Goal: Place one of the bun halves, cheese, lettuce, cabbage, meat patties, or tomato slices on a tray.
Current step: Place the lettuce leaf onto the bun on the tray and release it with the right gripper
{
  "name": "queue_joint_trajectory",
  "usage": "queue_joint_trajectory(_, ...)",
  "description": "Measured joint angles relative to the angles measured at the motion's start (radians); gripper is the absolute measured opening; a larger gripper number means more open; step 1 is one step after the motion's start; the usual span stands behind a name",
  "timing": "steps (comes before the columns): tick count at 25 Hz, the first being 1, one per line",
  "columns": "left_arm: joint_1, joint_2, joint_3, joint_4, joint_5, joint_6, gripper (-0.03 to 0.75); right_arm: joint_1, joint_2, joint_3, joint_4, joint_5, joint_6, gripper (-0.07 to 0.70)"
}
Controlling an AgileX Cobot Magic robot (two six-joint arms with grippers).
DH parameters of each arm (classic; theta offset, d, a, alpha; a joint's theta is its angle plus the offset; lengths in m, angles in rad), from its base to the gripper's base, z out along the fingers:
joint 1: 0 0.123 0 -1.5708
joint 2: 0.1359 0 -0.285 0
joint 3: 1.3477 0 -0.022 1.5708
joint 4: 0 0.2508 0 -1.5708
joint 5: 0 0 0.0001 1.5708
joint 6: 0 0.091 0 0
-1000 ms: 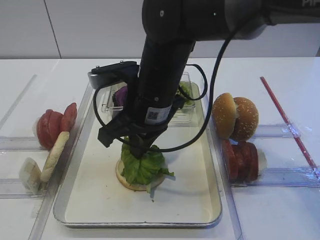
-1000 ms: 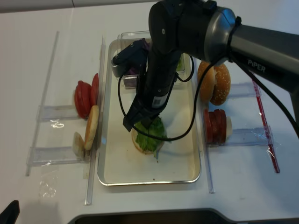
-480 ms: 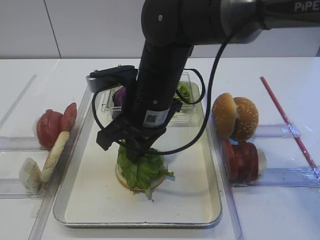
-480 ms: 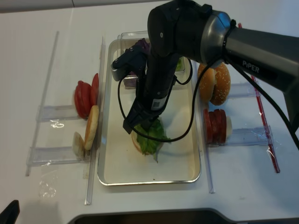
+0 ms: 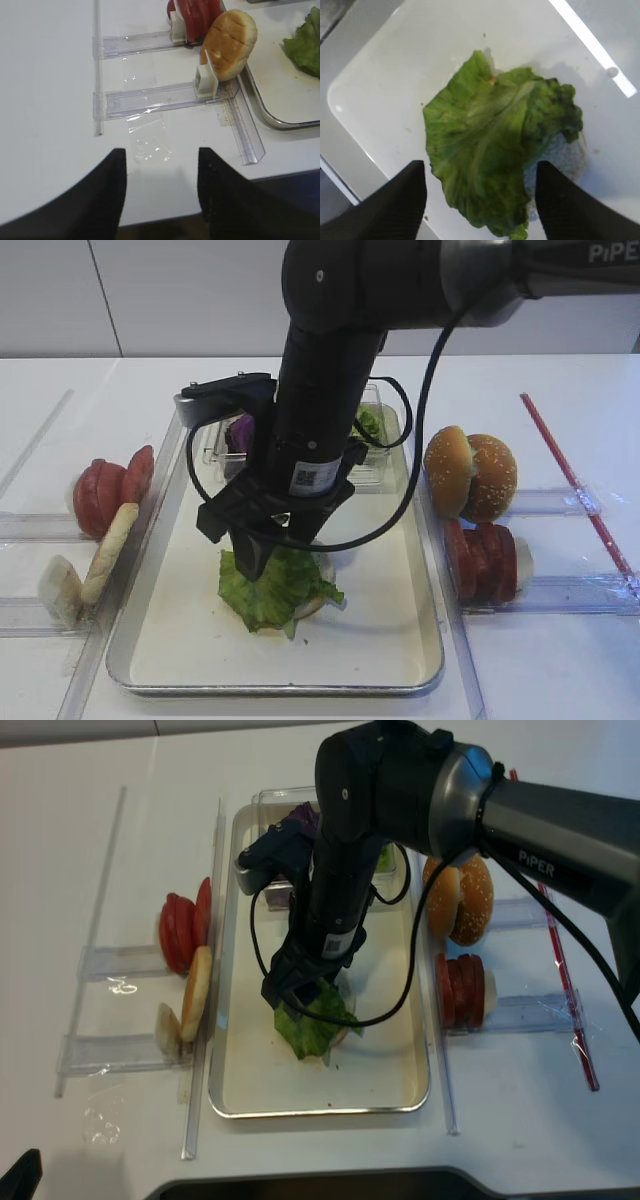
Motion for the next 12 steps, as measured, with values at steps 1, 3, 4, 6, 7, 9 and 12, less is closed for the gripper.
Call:
queue_joint_trajectory(1,0.0,0.0,0.0,0.0,0.0,0.0,0.343,0.0,0.0,-0.002,-0.015,0.009,0.006,0.507)
queue_joint_trajectory(3,0.0,0.0,0.0,0.0,0.0,0.0,0.343,0.0,0.0,-0.018,-0.051,0.034,0.021,0.507)
queue_joint_trajectory(4,0.0,0.0,0.0,0.0,0.0,0.0,0.343,0.0,0.0,-0.032,-0.067,0.048,0.025,0.507)
queue_joint_trajectory(6,0.0,0.0,0.0,0.0,0.0,0.0,0.343,0.0,0.0,-0.068,-0.104,0.069,0.037,0.507)
queue_joint_trajectory(7,0.0,0.0,0.0,0.0,0.0,0.0,0.343,0.0,0.0,-0.084,-0.117,0.079,0.038,0.507)
queue_joint_trajectory(9,0.0,0.0,0.0,0.0,0.0,0.0,0.343,0.0,0.0,-0.123,-0.138,0.098,0.041,0.507)
queue_joint_trajectory(12,0.0,0.0,0.0,0.0,0.0,0.0,0.343,0.0,0.0,-0.171,-0.153,0.11,0.043,0.488)
